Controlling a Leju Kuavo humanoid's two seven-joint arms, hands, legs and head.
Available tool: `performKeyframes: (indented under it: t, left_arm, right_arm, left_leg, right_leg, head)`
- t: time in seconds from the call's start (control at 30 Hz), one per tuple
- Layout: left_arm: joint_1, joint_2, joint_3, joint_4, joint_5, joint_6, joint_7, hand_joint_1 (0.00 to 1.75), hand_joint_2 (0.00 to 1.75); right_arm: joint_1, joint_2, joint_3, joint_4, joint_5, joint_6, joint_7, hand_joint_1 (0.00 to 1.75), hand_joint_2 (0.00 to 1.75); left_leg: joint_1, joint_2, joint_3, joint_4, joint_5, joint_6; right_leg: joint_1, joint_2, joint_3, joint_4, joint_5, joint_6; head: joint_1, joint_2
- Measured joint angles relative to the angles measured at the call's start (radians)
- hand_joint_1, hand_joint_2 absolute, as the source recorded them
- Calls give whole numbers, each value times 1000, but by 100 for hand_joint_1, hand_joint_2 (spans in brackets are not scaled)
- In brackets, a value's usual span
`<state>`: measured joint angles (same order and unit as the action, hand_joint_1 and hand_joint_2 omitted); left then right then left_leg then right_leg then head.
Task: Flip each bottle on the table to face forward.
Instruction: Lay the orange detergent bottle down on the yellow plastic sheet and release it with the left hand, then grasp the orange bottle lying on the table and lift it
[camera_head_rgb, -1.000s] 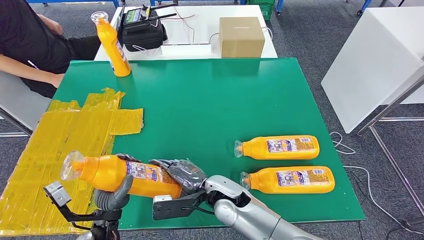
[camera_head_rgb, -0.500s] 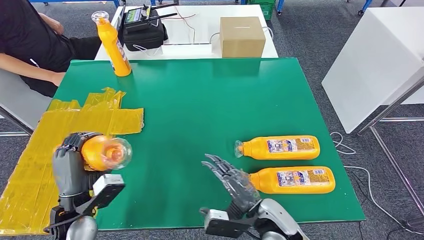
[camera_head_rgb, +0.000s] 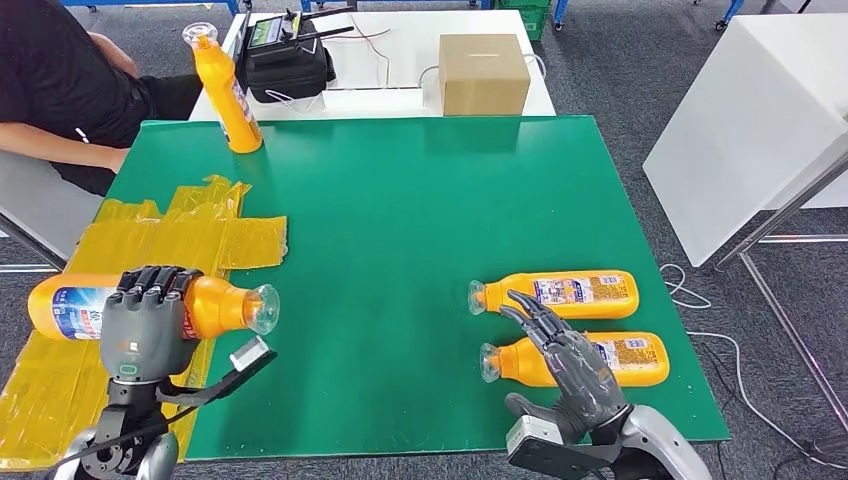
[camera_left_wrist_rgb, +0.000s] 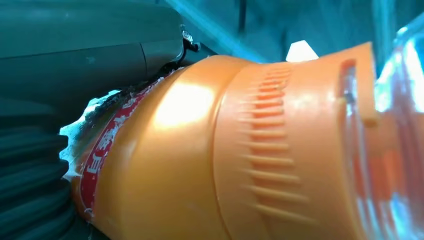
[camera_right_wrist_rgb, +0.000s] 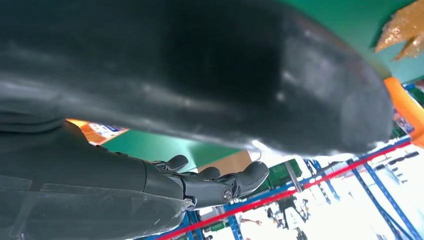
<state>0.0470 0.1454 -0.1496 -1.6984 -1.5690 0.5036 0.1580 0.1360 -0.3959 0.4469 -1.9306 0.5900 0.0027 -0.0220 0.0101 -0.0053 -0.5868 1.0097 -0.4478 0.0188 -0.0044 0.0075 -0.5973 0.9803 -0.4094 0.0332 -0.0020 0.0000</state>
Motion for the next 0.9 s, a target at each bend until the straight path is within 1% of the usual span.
performKeyframes:
  t: [0.03, 0.07, 0.1, 0.13, 0.23, 0.3, 0.43, 0.6, 0.67, 0.7, 0.73, 0.8, 0.83, 0.9]
  left_arm:
    - [-17, 29, -35, 31, 0, -48, 44, 175, 175]
    - [-34, 51, -67, 73, 0, -86, 63, 175, 175]
    - [-48, 66, -92, 121, 0, -110, 57, 175, 175]
    - [-58, 74, -107, 175, 1, -122, 32, 175, 175]
    - [-81, 78, -116, 334, 17, -129, -59, 175, 175]
    - [-91, 78, -112, 403, 33, -125, -96, 175, 175]
    - [-113, 77, -108, 463, 43, -118, -115, 175, 175]
    - [-134, 76, -105, 499, 43, -121, -120, 175, 175]
    - [-140, 75, -105, 505, 42, -135, -125, 175, 175]
    - [-143, 75, -105, 507, 42, -147, -129, 131, 175]
    - [-148, 74, -104, 510, 42, -163, -134, 88, 131]
    - [-157, 74, -101, 523, 43, -191, -145, 0, 44]
    - [-161, 74, -100, 533, 43, -199, -150, 0, 0]
    - [-172, 75, -98, 555, 40, -205, -153, 0, 0]
  right_arm:
    - [3, -9, -8, -6, -9, 11, -2, 0, 0]
    - [4, -18, -17, -10, -20, 24, -4, 0, 0]
    - [2, -27, -25, -13, -30, 37, -6, 0, 0]
    - [-1, -35, -33, -15, -41, 49, -8, 0, 0]
    - [-17, -50, -55, -15, -58, 73, -10, 0, 0]
    - [-22, -55, -65, -15, -62, 79, -10, 0, 0]
    - [-30, -58, -73, -15, -64, 83, -10, 0, 0]
    - [-33, -61, -81, -15, -67, 83, -10, 0, 0]
    - [-38, -62, -82, -15, -67, 86, -9, 0, 87]
    - [-44, -62, -82, -14, -67, 89, -7, 0, 131]
    - [-53, -63, -82, -12, -68, 93, -3, 0, 175]
    - [-72, -65, -80, -6, -71, 103, 5, 0, 175]
    - [-81, -66, -78, -2, -73, 108, 9, 0, 175]
    - [-105, -69, -72, 12, -75, 120, 22, 0, 175]
  left_leg:
    - [0, 0, 0, 0, 0, 0]
    - [0, 0, 0, 0, 0, 0]
    - [0, 0, 0, 0, 0, 0]
    - [0, 1, 0, 0, 0, 0]
    - [0, 3, 1, 0, 0, 0]
    - [0, 2, 1, 0, 0, 0]
    - [-1, -3, 2, 0, 0, 0]
    - [-1, -3, 3, -1, -1, 1]
    - [-1, -3, 3, -1, 0, 1]
    - [-1, -3, 4, -1, 0, 1]
    - [-1, -3, 5, -1, 0, 1]
    - [-1, -4, 7, -1, 0, 1]
    - [-1, -5, 8, -1, 1, 1]
    - [-1, -7, 11, -1, 0, 1]
  right_leg:
    - [0, 0, 0, 0, 0, 0]
    - [0, 0, 1, 0, 0, 0]
    - [0, 0, 1, 0, 0, 0]
    - [0, 1, 1, 0, 0, 0]
    - [-1, 4, 1, 0, 1, 0]
    - [-2, 3, 1, 0, 0, 0]
    - [-2, -1, 4, 0, 0, 0]
    - [-2, -1, 6, 0, -1, 0]
    - [-2, -1, 7, 0, -1, 0]
    - [-2, -1, 8, 0, -1, 0]
    - [-2, -2, 9, 0, -1, 0]
    - [-2, -3, 12, 0, -1, 0]
    - [-2, -4, 13, 0, -1, 0]
    - [-2, -6, 17, 0, -1, -1]
  head:
    - [0, 0]
    - [0, 0]
    - [0, 0]
    - [0, 0]
    - [0, 0]
    - [0, 0]
    - [0, 0]
    - [0, 0]
    - [0, 0]
    - [0, 0]
    - [0, 0]
    - [0, 0]
    - [0, 0]
    - [0, 0]
